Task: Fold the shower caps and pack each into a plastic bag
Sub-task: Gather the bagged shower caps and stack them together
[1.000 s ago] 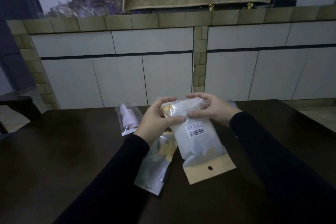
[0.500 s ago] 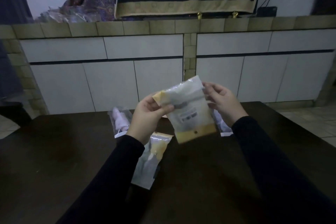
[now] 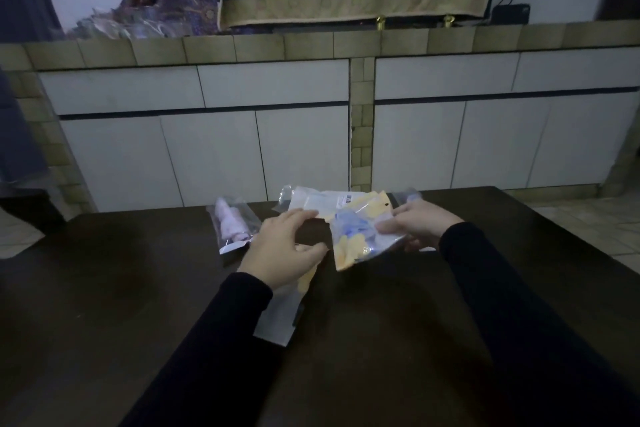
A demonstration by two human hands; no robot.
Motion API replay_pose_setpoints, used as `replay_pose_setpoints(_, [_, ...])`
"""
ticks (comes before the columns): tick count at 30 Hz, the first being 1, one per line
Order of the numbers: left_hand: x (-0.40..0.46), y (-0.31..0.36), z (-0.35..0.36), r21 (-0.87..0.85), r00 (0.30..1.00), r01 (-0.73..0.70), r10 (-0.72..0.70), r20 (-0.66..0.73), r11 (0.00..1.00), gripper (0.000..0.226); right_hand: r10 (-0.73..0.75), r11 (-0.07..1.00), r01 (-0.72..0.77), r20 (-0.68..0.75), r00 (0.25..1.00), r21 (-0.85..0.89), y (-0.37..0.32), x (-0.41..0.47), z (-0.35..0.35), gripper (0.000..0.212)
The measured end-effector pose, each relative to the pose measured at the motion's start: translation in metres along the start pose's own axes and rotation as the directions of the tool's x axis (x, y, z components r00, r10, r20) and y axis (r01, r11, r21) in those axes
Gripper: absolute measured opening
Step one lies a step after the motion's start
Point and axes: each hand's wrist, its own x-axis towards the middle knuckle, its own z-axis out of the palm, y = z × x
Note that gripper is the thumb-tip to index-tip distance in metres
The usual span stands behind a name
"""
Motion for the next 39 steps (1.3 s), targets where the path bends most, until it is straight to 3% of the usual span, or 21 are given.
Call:
replay_pose_setpoints(3, [-0.013, 0.001, -0.009, 0.308, 0.969, 0.171, -0.216, 0.119, 0.936, 0.073, -0.033, 0.992, 0.025, -0.066, 0.997, -0.127, -0.003, -0.003, 0.004, 0.027])
replay_pose_setpoints(5, [-0.019, 0.002, -0.012, 0.372, 0.926, 0.208, -0.305, 0.224, 0.905, 0.074, -0.066, 0.962, 0.037, -0.100, 0.993, -0.269, -0.005, -0.005, 0.007, 0.034])
replay_pose_setpoints(8, [-0.020, -0.001, -0.013, 0.241, 0.907, 0.287, -0.344, 0.241, 0.927, 0.070, -0.064, 0.925, 0.024, -0.093, 0.994, -0.380, -0.008, -0.009, 0.009, 0.042])
replay_pose_setpoints(13, [-0.022, 0.001, -0.014, -0.053, 0.907, 0.415, -0.409, 0.101, 0.908, 0.062, 0.004, 0.900, -0.005, -0.002, 1.000, -0.436, -0.010, -0.013, 0.017, 0.050])
replay_pose_setpoints(16, [-0.025, 0.002, -0.015, -0.135, 0.888, 0.459, -0.459, 0.035, 0.878, 0.065, -0.005, 0.881, 0.047, 0.089, 0.996, -0.470, -0.015, -0.015, 0.032, 0.050])
replay_pose_setpoints(21, [-0.030, -0.003, -0.017, -0.010, 0.856, 0.516, -0.515, 0.037, 0.856, 0.066, -0.043, 0.848, 0.120, 0.159, 0.986, -0.516, -0.021, -0.021, 0.067, 0.045])
replay_pose_setpoints(24, [-0.034, -0.001, -0.020, 0.141, 0.848, 0.514, -0.526, 0.067, 0.846, 0.058, -0.023, 0.838, 0.101, 0.151, 0.988, -0.535, -0.023, -0.025, 0.081, 0.049])
replay_pose_setpoints(27, [-0.037, -0.007, -0.023, 0.163, 0.853, 0.495, -0.513, 0.093, 0.853, 0.060, 0.025, 0.815, 0.077, 0.168, 0.985, -0.574, -0.028, -0.029, 0.076, 0.054])
replay_pose_setpoints(30, [-0.031, -0.009, -0.028, 0.170, 0.874, 0.469, -0.483, 0.050, 0.867, 0.064, -0.050, 0.803, 0.085, 0.076, 0.996, -0.589, -0.034, -0.022, 0.063, 0.046])
replay_pose_setpoints(32, [-0.018, -0.005, -0.034, 0.105, 0.897, 0.442, -0.443, -0.019, 0.891, 0.062, -0.160, 0.837, 0.118, -0.032, 0.987, -0.534, -0.040, -0.008, 0.057, 0.042])
replay_pose_setpoints(35, [0.015, -0.007, -0.038, -0.180, 0.887, 0.450, -0.461, -0.020, 0.875, 0.035, -0.278, 0.873, 0.204, -0.108, 0.954, -0.443, -0.050, 0.022, 0.056, 0.039])
replay_pose_setpoints(38, [0.051, -0.025, -0.034, -0.510, 0.810, 0.532, -0.582, 0.073, 0.677, 0.042, -0.337, 0.881, 0.268, -0.119, 0.934, -0.390, -0.053, 0.055, 0.064, 0.036])
replay_pose_setpoints(39, [0.059, -0.026, -0.034, -0.601, 0.794, 0.532, -0.598, 0.109, 0.597, 0.035, -0.353, 0.876, 0.276, -0.136, 0.926, -0.395, -0.052, 0.067, 0.067, 0.033])
